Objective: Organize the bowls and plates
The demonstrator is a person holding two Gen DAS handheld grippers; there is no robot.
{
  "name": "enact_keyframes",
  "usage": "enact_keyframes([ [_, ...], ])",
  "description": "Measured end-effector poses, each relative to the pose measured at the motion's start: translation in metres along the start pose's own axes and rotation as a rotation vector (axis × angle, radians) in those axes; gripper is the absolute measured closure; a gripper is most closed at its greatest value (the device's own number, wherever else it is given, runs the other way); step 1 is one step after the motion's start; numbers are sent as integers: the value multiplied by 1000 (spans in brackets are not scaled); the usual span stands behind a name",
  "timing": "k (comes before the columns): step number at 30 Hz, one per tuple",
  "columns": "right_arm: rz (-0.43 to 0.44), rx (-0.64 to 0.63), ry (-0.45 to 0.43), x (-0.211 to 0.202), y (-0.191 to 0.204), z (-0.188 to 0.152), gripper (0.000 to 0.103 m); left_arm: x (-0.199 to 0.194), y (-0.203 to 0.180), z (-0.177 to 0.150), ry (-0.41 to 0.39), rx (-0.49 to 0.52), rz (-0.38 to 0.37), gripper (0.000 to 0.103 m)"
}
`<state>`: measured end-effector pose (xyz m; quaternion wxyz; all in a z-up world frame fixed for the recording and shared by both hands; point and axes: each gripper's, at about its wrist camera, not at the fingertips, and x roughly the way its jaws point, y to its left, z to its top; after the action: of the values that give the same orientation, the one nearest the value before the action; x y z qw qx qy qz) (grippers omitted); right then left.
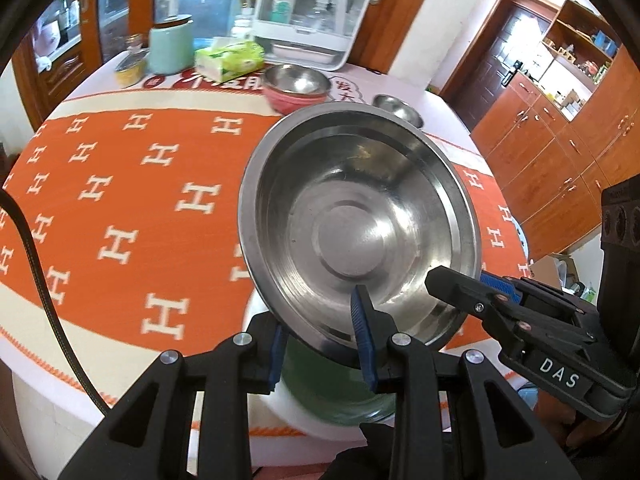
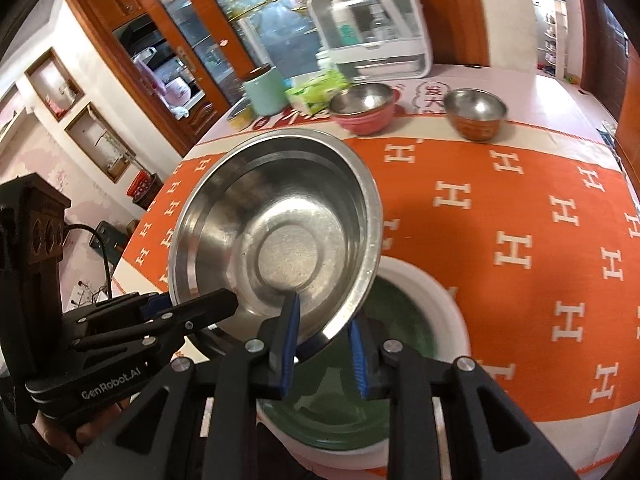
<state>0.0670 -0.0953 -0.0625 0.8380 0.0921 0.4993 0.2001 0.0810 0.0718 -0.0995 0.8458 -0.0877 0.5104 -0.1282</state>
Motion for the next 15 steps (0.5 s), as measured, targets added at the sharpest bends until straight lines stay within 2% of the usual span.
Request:
enact_keyframes([
  [15, 34, 9, 32, 37, 74, -4, 78, -32, 82, -8, 32, -6, 31, 75],
])
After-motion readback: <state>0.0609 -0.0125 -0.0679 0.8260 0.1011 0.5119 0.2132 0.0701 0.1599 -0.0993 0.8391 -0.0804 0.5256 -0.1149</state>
